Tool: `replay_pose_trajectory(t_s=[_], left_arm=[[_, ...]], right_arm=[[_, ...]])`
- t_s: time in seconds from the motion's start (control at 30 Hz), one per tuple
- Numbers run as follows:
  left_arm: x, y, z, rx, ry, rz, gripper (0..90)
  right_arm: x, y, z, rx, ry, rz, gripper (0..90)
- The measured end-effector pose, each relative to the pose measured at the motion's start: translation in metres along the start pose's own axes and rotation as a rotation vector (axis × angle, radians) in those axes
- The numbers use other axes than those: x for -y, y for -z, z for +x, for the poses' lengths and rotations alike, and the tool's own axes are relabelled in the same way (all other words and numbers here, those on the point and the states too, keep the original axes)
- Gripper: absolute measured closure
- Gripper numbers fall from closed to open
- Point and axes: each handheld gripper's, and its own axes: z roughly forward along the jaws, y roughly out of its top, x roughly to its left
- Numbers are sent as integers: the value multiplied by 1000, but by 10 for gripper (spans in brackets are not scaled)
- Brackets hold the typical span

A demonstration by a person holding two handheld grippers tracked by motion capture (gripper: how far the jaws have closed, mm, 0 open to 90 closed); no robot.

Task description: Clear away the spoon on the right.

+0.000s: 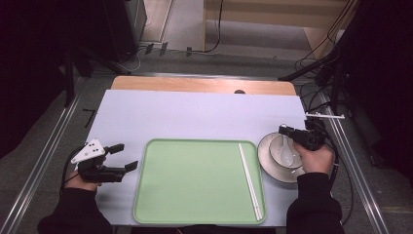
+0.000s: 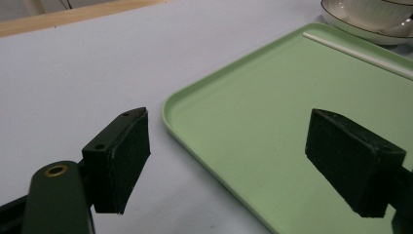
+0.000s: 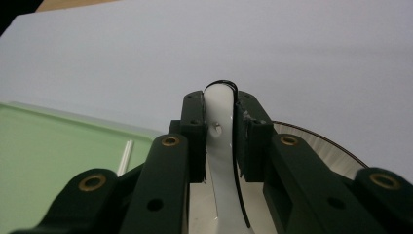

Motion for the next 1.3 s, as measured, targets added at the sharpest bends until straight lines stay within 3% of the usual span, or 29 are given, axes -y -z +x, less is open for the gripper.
replay_pose_trajectory(t_s=[0.23,0.53,0.97,1.13,1.3], left_arm=[[0,0,0,-1,3,-3,166],[0,0,0,0,3,-4,167],[0,0,0,2,4,-8,167],[0,0,0,0,4,-6,166],[0,0,0,-1,5,-7,167]], right_arm=[[0,10,4,-25,11,-22,857],[-2,20,8,-32,12,-40,862],[-10,53,30,-35,75,-103,863],[-12,66,37,-44,77,-117,863],[-12,76,52,-60,111,-131,863]])
